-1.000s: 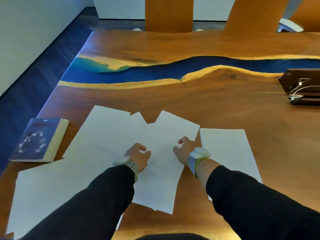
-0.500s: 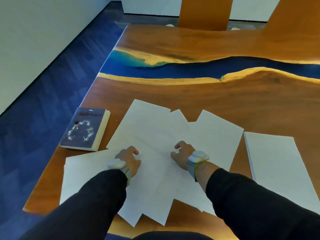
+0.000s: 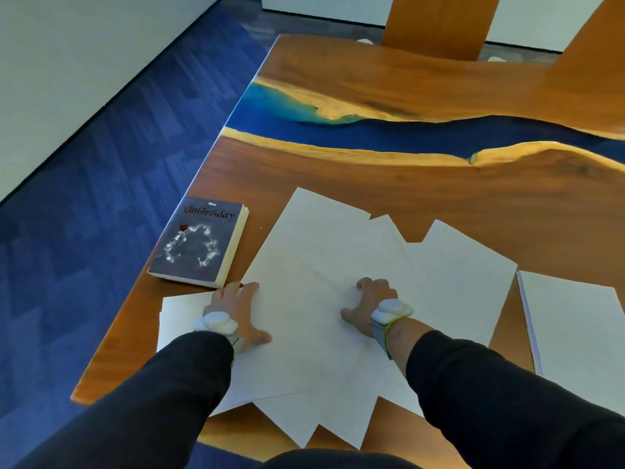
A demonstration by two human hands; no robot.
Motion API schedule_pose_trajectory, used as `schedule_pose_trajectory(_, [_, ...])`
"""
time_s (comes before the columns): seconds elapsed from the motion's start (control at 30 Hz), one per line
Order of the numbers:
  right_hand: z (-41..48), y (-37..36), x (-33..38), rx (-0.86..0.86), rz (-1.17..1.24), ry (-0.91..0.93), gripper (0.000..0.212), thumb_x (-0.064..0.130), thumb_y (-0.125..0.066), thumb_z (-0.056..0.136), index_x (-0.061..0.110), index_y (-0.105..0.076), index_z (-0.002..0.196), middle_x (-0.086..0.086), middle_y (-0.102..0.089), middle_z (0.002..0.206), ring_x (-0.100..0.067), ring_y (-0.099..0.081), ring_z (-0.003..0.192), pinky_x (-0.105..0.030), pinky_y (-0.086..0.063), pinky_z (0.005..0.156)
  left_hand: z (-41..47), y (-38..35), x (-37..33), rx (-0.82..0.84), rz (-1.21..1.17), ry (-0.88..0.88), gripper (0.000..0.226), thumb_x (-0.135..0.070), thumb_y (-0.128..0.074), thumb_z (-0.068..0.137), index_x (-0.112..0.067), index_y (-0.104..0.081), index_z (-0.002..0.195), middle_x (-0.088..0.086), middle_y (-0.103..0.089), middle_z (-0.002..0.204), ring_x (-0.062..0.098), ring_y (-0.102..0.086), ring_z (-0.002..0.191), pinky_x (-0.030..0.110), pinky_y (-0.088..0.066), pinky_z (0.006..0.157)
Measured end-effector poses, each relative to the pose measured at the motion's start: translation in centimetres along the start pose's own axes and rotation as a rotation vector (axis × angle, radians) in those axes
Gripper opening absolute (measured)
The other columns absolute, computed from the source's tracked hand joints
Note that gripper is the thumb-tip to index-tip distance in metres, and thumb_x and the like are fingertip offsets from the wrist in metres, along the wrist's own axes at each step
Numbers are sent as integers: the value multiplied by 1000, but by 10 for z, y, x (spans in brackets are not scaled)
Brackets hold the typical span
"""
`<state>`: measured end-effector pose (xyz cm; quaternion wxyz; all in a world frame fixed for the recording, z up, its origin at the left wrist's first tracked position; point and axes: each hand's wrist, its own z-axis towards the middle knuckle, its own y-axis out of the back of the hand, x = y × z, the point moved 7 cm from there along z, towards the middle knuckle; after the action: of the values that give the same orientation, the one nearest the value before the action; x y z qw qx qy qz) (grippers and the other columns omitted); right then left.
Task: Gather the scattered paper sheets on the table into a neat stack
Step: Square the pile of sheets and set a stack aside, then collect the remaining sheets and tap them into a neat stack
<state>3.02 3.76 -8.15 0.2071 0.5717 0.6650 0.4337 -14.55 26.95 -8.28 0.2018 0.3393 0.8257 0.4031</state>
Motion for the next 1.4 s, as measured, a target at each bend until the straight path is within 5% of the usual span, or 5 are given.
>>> schedule_pose_trajectory(0.6, [13, 4, -16, 14, -110, -15, 99, 65, -76, 58, 25, -34, 138, -3, -35, 133, -28, -38, 123, -42, -47, 95, 17, -2, -14, 70, -20, 55, 126, -91, -68, 23, -31, -34, 128, -6, -38, 102, 19, -51, 88, 37, -48, 73])
schedule_pose_trajectory(0.9, [17, 11, -16, 5, -200, -14, 103, 70, -79, 47, 23, -37, 128, -4, -43, 123, -27, -45, 115, -41, -46, 91, 30, 4, -24, 114, -275, -17, 43, -48, -69, 90, -14, -65, 117, 0, -66, 103, 22, -63, 95, 30, -46, 73])
schedule_pose_trajectory(1.13, [21, 14, -13, 9, -188, 42, 66, 56, -77, 61, 27, -41, 108, -2, -47, 111, -27, -48, 103, -36, -42, 79, 28, 18, -27, 66, -469, 62, 56, -35, -49, 106, -9, -38, 154, 9, -42, 158, 28, -42, 143, 34, -34, 112])
schedule_pose_trajectory(1.3, [20, 21, -2, 91, 247, 139, 23, 29, -66, 76, 29, -52, 94, 3, -64, 93, -19, -56, 76, -23, -41, 59, 23, 19, -37, 72, -604, 81, 54, -23, -49, 102, -9, -40, 153, 13, -45, 153, 32, -48, 135, 34, -40, 100])
schedule_pose_trajectory(1.4, [17, 40, 4, 119, 356, 200, 9, 28, -67, 75, 32, -61, 80, 16, -65, 82, -6, -60, 72, -15, -39, 53, 22, 22, -37, 86, -752, 65, 24, -17, -54, 93, -12, -64, 114, 15, -61, 116, 28, -61, 92, 33, -43, 75])
